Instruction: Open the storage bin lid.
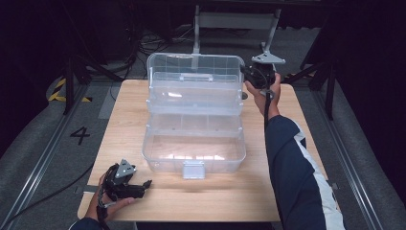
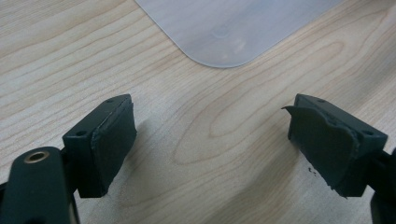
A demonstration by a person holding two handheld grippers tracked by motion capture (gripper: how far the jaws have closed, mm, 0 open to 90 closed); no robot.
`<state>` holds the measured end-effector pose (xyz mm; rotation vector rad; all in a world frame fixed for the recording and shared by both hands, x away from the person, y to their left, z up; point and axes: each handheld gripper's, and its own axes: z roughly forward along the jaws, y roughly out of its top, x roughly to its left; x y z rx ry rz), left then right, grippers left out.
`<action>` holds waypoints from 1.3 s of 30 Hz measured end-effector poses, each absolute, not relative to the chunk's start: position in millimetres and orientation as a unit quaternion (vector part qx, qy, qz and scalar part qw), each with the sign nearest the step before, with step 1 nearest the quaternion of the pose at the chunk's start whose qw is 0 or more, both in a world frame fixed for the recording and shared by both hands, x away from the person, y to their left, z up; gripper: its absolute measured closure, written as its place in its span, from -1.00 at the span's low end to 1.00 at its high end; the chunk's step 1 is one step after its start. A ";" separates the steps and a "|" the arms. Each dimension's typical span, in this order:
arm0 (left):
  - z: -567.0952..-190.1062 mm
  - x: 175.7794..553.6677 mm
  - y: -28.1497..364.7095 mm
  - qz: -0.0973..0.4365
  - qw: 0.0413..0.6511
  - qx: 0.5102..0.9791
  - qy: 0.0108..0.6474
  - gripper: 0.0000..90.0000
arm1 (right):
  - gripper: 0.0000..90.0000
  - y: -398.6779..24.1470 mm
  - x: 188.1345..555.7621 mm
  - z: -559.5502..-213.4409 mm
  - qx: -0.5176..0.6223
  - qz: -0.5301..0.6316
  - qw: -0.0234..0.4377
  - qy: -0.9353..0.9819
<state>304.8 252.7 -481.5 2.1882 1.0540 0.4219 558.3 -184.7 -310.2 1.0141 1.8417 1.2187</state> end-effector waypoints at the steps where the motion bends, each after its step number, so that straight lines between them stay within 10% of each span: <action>1: -481.7 304.5 252.4 0.158 0.333 0.836 0.406 -0.65 | 0.79 -184.4 561.2 -311.5 0.393 0.470 0.347 0.710; 39: -481.7 306.1 252.6 0.159 0.334 0.836 0.404 -0.65 | 0.76 -179.5 592.4 -326.5 0.417 0.439 0.332 0.723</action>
